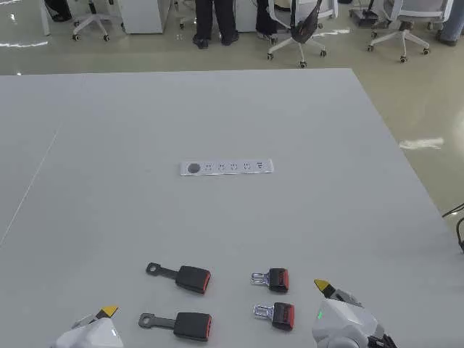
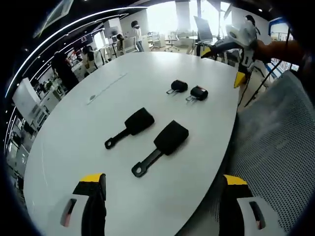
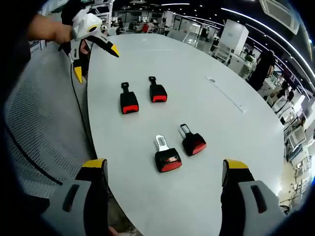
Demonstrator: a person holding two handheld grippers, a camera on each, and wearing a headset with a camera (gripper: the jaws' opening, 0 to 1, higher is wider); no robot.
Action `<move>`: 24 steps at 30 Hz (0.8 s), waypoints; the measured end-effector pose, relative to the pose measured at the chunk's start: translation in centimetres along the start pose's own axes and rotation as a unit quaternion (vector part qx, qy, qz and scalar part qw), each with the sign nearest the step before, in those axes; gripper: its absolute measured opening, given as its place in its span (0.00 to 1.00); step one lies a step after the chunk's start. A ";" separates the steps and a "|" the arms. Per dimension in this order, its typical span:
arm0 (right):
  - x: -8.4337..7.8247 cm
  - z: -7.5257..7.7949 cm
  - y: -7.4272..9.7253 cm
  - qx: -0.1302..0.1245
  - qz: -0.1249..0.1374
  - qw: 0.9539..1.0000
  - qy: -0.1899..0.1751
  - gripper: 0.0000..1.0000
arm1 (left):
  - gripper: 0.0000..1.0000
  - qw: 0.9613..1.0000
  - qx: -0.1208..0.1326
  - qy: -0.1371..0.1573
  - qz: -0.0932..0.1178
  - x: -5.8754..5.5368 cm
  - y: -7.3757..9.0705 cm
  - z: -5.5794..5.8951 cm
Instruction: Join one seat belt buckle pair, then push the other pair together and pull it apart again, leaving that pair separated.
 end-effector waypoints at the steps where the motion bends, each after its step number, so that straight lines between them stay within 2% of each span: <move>1: 0.2 -0.1 0.1 0.000 0.000 1.000 0.000 0.95 | 0.98 1.000 0.000 0.000 -0.001 -0.1 0.0 0.0; 8: 0.9 -0.4 0.4 0.003 0.000 1.000 0.003 0.94 | 0.98 1.000 0.001 0.001 -0.001 -0.4 0.1 -0.3; 13: 1.0 -0.3 0.3 0.002 0.001 1.000 0.003 0.94 | 0.98 1.000 0.002 0.002 -0.002 -0.1 0.3 -0.2; 24: 1.1 -0.4 0.9 0.001 -0.002 1.000 0.006 0.93 | 0.98 1.000 0.002 0.002 0.001 -0.9 -0.5 -0.6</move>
Point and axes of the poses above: the centre of the closed fingertips' face, and the gripper's own axes: y roughly backward along the fingers, z roughly to its right, x roughly out of its top, the point moved 3 cm from there along y, roughly backward along the fingers, and after that the axes turned 9 degrees about x, right-handed, at the moved point
